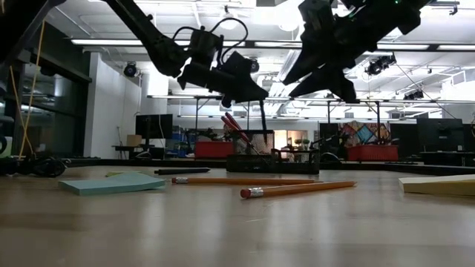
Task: Pick and place office supplies into organizer
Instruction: Put the right black pen in the black desk organizer, then put the black pen in the black desk organizer
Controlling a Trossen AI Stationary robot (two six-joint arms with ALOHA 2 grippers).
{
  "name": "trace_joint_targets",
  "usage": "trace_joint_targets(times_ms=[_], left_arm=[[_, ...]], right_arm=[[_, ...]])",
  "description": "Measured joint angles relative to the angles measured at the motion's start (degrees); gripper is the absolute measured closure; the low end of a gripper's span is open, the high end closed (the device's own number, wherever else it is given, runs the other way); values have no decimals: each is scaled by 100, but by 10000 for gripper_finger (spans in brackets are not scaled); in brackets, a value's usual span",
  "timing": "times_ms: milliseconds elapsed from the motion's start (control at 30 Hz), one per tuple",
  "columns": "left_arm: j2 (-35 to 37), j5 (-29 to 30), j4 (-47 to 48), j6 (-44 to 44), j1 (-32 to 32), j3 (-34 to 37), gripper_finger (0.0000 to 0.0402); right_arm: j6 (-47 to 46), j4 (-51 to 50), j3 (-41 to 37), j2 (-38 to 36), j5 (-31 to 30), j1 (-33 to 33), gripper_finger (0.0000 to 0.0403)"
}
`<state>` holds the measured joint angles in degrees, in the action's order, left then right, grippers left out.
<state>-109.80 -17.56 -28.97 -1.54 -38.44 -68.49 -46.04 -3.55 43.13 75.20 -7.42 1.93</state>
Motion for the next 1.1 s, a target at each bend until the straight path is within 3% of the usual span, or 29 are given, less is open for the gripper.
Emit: trace_joint_targets(times_ms=[200,400,633,900,1100], left_arm=[[2,33,-23,-60,-11,0,260],[2,-95,12,-205,-17,0,256],[2,-1481,41,-994,-4,0,275],[85,-2866,384,-1210,178,0,314],[103,-3189,853,-1473,486,0,344]], right_arm=[[0,-27,0,2,-76,-2,290],[-8,-24,0,2,-164,-2,290],[151,-9,2,2,-168,-2,290],[151,-14,2,2,-274,-4,290],[505,-64,4,2,743,-4,290]])
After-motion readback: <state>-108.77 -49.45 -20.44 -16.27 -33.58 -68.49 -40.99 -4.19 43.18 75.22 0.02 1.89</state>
